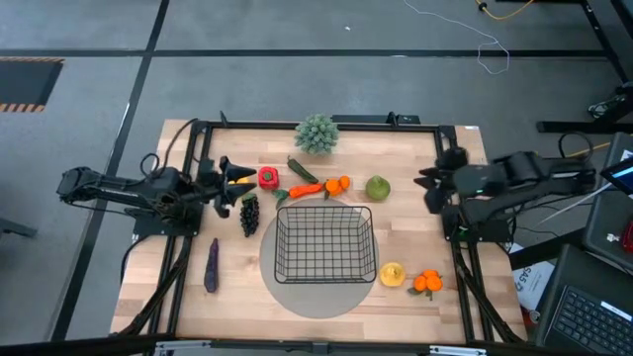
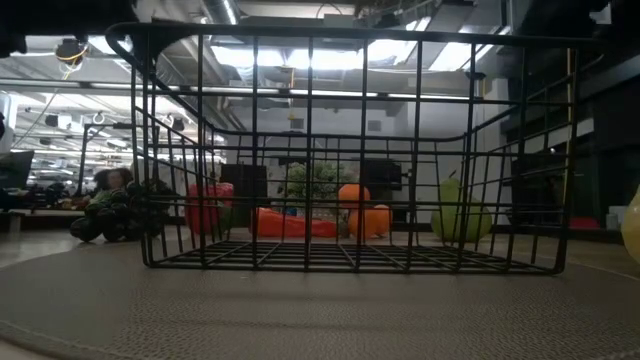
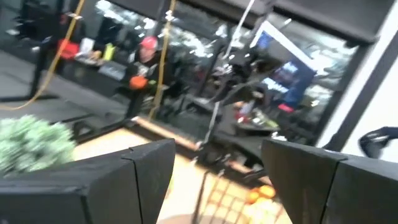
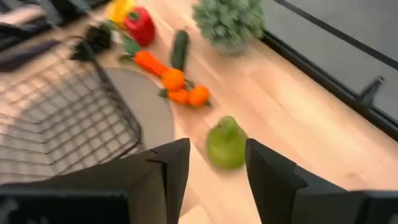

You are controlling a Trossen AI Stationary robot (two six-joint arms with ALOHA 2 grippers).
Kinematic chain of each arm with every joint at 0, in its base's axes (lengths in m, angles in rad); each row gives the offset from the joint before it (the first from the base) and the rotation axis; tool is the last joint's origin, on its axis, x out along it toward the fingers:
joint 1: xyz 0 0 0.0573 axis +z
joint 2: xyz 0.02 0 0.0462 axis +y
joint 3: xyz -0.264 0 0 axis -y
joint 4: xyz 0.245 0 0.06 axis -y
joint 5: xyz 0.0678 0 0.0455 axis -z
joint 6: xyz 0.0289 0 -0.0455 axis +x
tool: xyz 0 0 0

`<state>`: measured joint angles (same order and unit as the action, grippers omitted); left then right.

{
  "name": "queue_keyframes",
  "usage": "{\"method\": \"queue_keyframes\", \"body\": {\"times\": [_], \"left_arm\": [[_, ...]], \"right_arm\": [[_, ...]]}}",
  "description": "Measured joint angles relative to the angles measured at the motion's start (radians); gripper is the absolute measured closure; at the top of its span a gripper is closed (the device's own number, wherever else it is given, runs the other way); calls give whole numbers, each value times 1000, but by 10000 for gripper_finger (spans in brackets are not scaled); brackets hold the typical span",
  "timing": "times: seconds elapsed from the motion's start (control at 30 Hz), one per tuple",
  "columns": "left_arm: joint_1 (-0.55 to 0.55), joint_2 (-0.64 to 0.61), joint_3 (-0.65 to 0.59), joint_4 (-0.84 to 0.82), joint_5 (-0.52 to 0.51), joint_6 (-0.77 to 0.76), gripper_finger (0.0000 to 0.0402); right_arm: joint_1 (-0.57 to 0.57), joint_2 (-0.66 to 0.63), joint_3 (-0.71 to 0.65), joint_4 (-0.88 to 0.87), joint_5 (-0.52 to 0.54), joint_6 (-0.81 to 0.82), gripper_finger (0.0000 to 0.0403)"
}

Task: Build produce basket
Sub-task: Put the green pear into the black wire basket

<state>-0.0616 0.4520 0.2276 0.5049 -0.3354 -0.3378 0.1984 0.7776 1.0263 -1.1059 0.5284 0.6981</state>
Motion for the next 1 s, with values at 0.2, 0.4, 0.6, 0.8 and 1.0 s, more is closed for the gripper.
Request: {"method": "queue_keyframes", "body": {"times": [0.2, 0.4, 0.6, 0.8, 1.0], "left_arm": [[0, 31, 0, -21, -31, 7, 172], [1, 47, 0, -19, -31, 7, 172], [1, 49, 0, -19, -31, 8, 172], [1, 48, 0, -19, -31, 8, 172], [1, 49, 0, -21, -31, 8, 172]], "right_arm": [[-100, 127, -48, 58, -64, -16, 255], [-231, 264, -54, 164, -93, -124, 255], [-372, 387, -54, 215, -229, -214, 255], [-434, 495, -54, 255, -334, -263, 255], [-433, 572, -54, 269, -350, -258, 255]]}}
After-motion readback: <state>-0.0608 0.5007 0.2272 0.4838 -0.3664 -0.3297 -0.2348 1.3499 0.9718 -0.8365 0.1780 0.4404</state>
